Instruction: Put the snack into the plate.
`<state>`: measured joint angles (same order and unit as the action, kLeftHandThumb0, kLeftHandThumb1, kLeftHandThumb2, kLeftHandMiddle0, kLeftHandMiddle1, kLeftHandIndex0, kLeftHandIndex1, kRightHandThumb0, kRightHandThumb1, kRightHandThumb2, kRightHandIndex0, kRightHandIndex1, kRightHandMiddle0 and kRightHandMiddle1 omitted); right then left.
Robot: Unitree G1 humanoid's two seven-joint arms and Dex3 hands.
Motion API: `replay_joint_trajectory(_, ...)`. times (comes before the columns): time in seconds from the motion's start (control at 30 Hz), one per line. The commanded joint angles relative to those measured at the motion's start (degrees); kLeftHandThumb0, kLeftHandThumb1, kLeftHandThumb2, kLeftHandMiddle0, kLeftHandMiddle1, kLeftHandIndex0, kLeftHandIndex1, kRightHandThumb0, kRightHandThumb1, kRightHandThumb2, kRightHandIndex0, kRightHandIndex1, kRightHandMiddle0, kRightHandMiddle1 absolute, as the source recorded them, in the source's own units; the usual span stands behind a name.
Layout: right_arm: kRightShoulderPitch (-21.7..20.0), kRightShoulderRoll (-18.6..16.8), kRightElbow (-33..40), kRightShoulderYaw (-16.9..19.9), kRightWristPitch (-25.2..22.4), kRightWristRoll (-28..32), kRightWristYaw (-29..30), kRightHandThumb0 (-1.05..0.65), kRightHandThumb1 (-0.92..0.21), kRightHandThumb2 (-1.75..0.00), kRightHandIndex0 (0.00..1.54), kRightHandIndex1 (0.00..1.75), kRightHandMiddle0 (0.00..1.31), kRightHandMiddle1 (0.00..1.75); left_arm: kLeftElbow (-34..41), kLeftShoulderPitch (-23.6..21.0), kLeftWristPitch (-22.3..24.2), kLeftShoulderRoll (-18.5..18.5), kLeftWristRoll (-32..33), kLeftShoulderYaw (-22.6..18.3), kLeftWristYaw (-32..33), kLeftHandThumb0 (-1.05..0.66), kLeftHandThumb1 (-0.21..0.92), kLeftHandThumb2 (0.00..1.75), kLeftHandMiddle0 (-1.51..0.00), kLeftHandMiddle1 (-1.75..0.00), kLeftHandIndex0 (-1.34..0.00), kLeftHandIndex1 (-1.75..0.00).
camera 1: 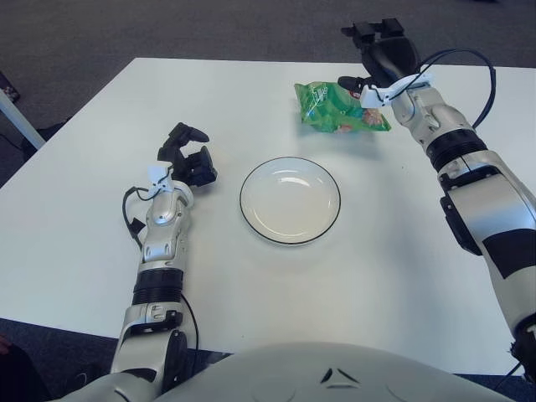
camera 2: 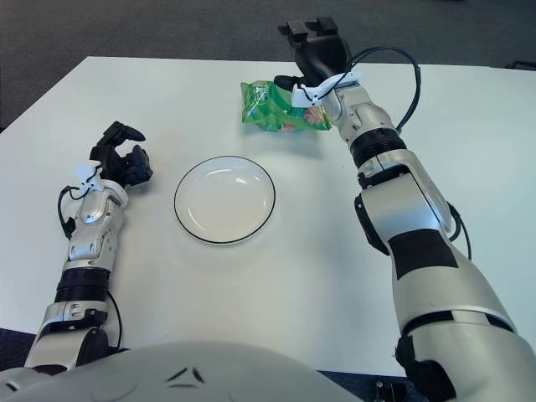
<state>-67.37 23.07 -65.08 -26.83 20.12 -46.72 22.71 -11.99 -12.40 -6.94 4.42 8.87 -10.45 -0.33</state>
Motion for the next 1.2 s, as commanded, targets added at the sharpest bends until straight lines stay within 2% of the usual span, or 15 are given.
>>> replay_joint_trajectory(0.0,-1.8,-1.2,-1.6,-0.5,-1.1,0.5,-1.0,-1.05,-0.92,-0.96,0.0,0.62,0.0,0.57,-3.6,5.8,-0.2,-2.0,1.1,-0.1,-1.1,-0.5,0.28,1.36,-1.38,-1.75,-0.64,-1.75)
replay_joint_trajectory(0.33,-1.4,-6.2,-7.1,-1.0,-4.7,1.4,-0.9,-1.05,-0.92,-0.98,0.0,0.68,0.0,0.54,-3.0,6.4,-0.2,-2.1,2.1,-0.6,-2.1,-0.49,0.3,1.35,-1.37,-1.75,-0.63,-1.75)
replay_joint_trajectory(0.37,-1.3,-6.8,-8.0,-1.0,-5.2,1.6,-1.5,-1.05,-0.92,-0.98,0.0,0.64,0.0,0.53,-2.8,6.6,-0.2,-2.1,2.0,-0.6,-2.1,-0.49,0.3,1.35,-1.37,-1.75,-0.63,-1.75)
replay_joint_trajectory(0.43,-1.1,-7.8,-9.5,-1.0,-6.0,1.8,-2.4,-1.05,-0.92,-0.98,0.0,0.45,0.0,0.47,-2.5,6.8,-0.3,-2.1,1.7,-0.5,-2.0,-0.49,0.3,1.35,-1.37,-1.75,-0.63,-1.75)
replay_joint_trajectory(0.63,-0.6,-8.9,-10.9,-0.8,-6.5,2.5,-2.8,-1.05,-0.92,-0.96,0.0,0.25,0.0,0.4,-1.2,8.0,0.0,-1.8,1.6,-0.4,-2.4,-0.49,0.3,1.35,-1.38,-1.75,-0.63,-1.75)
replay_joint_trajectory(0.93,2.3,-10.0,-13.4,-0.4,-8.6,2.9,-3.5,-1.02,-0.92,-0.95,0.0,0.18,0.0,0.36,1.7,10.2,2.1,-1.2,1.6,-0.7,-2.5,-0.48,0.31,1.33,-1.36,-1.75,-0.62,-1.75)
replay_joint_trajectory(1.17,5.1,-9.8,-13.6,1.9,-8.7,5.9,-5.9,-0.99,-0.92,-0.95,0.0,0.12,0.0,0.31,4.4,11.9,3.1,-0.9,1.1,-1.2,-1.7,-0.48,0.33,1.31,-1.35,-1.75,-0.61,-1.75)
